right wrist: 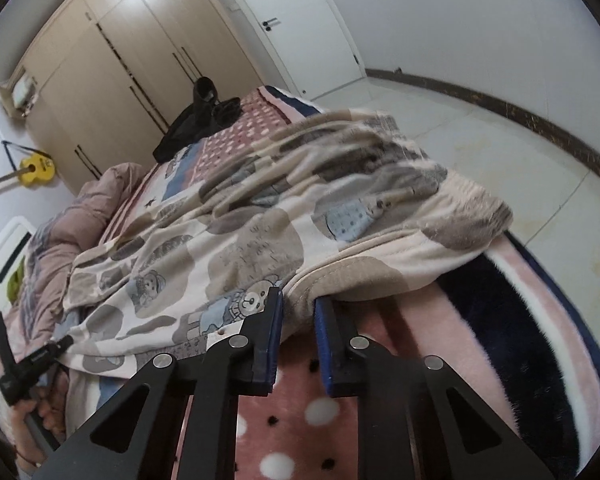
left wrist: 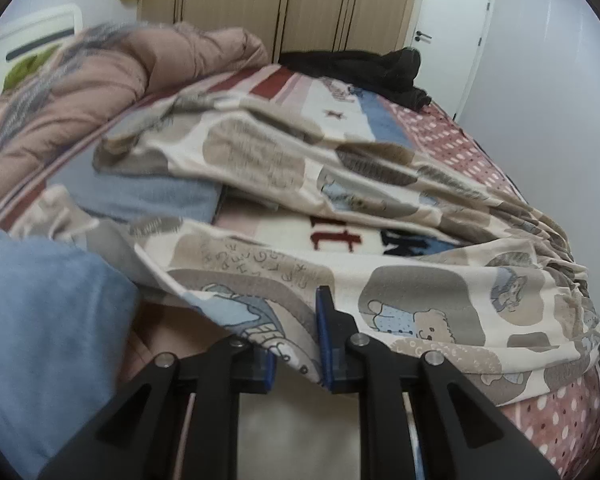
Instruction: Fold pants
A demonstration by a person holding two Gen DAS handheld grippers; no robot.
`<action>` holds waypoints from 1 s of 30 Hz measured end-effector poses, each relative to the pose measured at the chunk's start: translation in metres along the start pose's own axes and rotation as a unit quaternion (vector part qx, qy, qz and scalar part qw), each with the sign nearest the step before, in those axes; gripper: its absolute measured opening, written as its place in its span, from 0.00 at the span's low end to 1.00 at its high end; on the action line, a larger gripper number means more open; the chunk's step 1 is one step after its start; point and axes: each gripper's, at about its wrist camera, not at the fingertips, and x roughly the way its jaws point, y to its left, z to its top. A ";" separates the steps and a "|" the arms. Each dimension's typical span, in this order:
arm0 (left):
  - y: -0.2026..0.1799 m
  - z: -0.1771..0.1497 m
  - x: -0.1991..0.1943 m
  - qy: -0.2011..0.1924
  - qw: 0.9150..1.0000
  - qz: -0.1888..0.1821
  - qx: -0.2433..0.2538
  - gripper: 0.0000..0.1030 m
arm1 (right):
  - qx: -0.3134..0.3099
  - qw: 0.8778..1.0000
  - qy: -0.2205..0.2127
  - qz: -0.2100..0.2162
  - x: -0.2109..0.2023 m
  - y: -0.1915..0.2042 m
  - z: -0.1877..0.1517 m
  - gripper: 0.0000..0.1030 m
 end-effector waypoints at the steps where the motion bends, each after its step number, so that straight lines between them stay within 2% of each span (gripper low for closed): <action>1: -0.002 0.002 -0.007 -0.008 1.000 0.000 0.005 0.13 | -0.005 1.000 -0.002 0.000 -0.003 0.002 0.001 0.10; 9: -0.012 0.015 -0.030 -0.038 0.999 0.004 0.032 0.13 | -0.039 0.999 -0.017 0.005 -0.017 0.015 0.018 0.08; 17: -0.016 0.069 -0.008 0.002 0.995 0.026 0.093 0.13 | -0.113 0.993 0.009 0.016 -0.004 0.041 0.071 0.07; 20: -0.017 0.091 0.003 0.014 0.995 0.025 0.093 0.14 | -0.127 0.991 0.021 0.022 0.008 0.052 0.097 0.06; 22: -0.022 0.108 0.013 0.020 0.994 0.036 0.102 0.14 | -0.147 0.989 0.021 0.009 0.020 0.063 0.112 0.05; 25: -0.028 0.129 0.032 0.029 0.991 0.054 0.120 0.15 | -0.144 0.989 0.028 -0.001 0.042 0.071 0.135 0.04; 27: -0.030 0.142 0.045 0.042 0.991 0.051 0.119 0.15 | -0.139 0.990 0.031 -0.007 0.056 0.072 0.148 0.04; 29: -0.032 0.145 0.050 0.047 0.990 0.051 0.121 0.15 | -0.149 0.988 0.036 -0.013 0.068 0.075 0.157 0.04; 30: -0.033 0.144 0.050 0.048 0.990 0.049 0.124 0.15 | -0.154 0.987 0.047 -0.003 0.074 0.077 0.158 0.05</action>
